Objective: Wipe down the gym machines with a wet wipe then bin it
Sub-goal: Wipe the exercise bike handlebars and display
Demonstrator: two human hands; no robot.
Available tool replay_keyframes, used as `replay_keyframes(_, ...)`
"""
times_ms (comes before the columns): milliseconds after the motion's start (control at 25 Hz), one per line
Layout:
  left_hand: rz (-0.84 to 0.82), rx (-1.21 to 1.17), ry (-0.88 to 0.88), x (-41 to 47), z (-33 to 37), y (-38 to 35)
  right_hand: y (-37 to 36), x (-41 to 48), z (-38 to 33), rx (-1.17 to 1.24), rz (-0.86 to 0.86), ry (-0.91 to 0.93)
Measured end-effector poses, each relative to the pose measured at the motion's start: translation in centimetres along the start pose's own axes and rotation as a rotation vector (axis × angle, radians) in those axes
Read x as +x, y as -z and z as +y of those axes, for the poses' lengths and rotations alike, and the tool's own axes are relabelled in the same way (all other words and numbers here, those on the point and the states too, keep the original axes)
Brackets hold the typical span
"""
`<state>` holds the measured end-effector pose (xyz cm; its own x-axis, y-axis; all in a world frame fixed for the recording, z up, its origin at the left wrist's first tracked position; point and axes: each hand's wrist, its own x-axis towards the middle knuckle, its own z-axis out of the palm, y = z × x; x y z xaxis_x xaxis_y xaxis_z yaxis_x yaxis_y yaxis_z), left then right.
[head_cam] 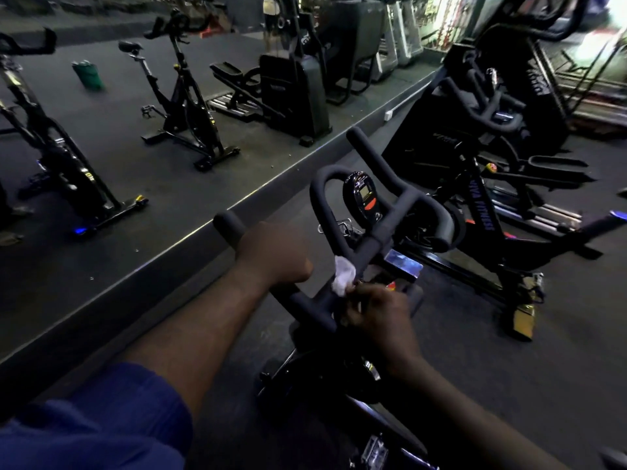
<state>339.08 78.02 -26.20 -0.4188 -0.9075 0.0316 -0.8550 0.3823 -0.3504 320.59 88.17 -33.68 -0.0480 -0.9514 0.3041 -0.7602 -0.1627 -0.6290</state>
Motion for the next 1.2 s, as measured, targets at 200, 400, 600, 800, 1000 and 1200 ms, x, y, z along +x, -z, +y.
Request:
replay_keyframes(200, -0.020, -0.089, -0.036, -0.3, -0.6, 0.5, 2.5, -3.6, -1.7, -0.015, -0.192, 0.269)
replay_keyframes(400, -0.050, -0.583, 0.272, -0.8, 4.1, 0.6, 6.7, -4.4, 3.1, -0.317, -0.086, 0.520)
replay_keyframes(600, 0.061, -0.459, 0.248, -2.8, 8.4, -0.1, 2.0, -5.3, 2.8, -0.162, 0.035, 0.362)
replay_keyframes(800, 0.111, -0.440, 0.320, -2.2, 8.7, -0.4, 2.5, -6.7, 4.8, -0.052, -0.144, 0.591)
replay_keyframes(1000, 0.094, -0.449, 0.393, -1.8, 9.0, -0.9, 6.2, -1.9, 11.0, -0.207, 0.045, 0.461)
replay_keyframes(1200, 0.083, -0.418, 0.440, -1.5, 9.6, -0.8, 6.3, -0.6, 10.7, -0.310, -0.096, 0.592)
